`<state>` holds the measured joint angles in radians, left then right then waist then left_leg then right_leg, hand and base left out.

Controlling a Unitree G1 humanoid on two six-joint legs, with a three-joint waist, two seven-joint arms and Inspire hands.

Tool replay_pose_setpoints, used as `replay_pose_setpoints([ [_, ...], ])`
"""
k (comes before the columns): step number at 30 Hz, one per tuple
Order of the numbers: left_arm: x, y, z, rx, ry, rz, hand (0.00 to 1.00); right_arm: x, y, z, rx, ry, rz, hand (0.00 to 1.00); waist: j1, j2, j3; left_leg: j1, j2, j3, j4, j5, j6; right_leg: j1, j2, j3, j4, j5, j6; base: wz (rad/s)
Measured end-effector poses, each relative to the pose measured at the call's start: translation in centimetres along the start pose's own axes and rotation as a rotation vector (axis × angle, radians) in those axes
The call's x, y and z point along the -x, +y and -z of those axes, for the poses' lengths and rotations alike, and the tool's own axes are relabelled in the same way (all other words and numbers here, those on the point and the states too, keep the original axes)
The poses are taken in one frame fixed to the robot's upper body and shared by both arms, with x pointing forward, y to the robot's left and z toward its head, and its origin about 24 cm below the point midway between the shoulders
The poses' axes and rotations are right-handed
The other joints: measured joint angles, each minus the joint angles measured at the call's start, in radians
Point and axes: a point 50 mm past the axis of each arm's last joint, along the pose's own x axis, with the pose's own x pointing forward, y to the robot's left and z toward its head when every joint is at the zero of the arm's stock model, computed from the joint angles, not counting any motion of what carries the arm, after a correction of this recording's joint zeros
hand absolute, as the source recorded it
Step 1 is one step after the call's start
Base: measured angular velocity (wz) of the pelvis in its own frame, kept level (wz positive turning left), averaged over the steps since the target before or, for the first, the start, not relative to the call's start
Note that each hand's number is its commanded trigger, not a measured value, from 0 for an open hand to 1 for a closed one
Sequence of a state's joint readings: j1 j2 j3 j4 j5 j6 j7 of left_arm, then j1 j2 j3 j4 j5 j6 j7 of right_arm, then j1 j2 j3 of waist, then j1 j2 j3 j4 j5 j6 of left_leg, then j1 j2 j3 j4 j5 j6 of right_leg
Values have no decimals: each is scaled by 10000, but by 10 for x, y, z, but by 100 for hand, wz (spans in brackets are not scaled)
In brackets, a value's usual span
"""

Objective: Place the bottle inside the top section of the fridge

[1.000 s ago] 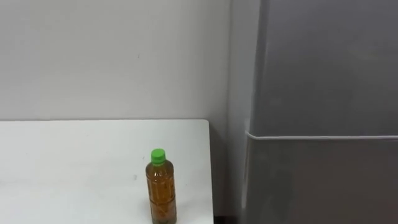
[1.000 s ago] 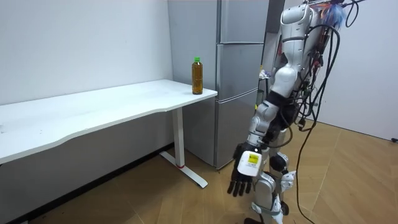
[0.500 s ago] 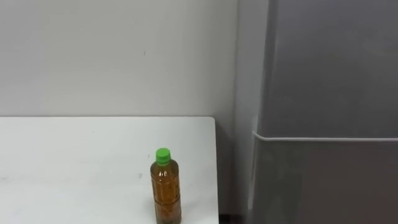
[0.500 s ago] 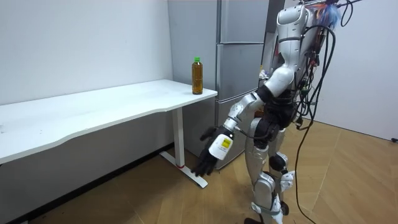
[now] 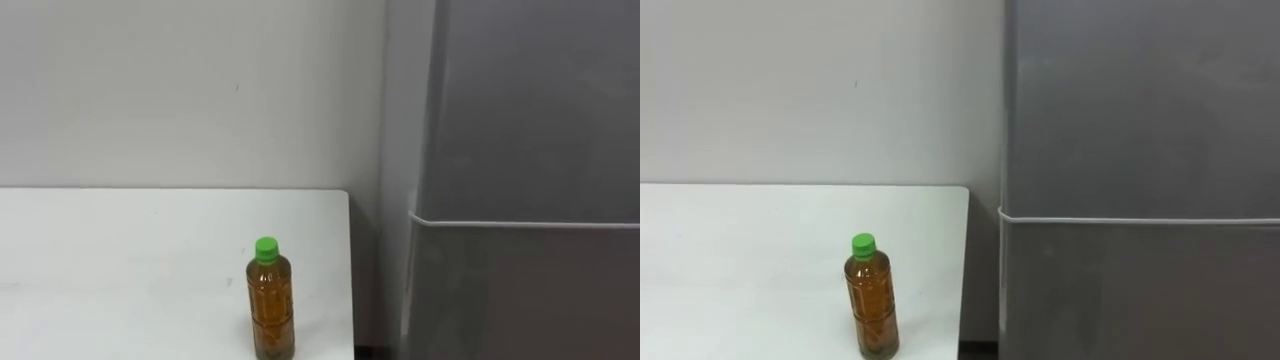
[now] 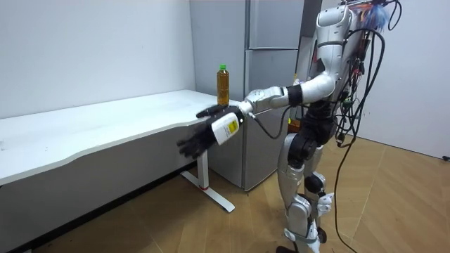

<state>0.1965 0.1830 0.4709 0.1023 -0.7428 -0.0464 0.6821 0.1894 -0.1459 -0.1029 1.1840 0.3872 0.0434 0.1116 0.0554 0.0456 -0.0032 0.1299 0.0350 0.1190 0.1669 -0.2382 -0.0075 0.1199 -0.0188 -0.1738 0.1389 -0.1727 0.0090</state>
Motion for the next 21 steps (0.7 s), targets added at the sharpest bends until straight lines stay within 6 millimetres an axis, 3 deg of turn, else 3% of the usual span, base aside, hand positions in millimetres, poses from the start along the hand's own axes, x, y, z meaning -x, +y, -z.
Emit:
replay_pose_setpoints([
  [5, 12, -22, -33, 615, -1325, 1069, 0, 1, -2, 1, -176, -82, 70, 0, 3, 75, -1, 19, 4, -1, -7, 2, -3, 95, 8, 17, -17, 0, 0, 0],
  [21, 50, -75, -109, 1505, -4796, 4100, 0, 0, 1, 1, -509, -16, 20, 0, -239, 36, 29, 25, -18, -8, 32, 5, 0, 18, -13, 35, -44, -9, 12, 0],
])
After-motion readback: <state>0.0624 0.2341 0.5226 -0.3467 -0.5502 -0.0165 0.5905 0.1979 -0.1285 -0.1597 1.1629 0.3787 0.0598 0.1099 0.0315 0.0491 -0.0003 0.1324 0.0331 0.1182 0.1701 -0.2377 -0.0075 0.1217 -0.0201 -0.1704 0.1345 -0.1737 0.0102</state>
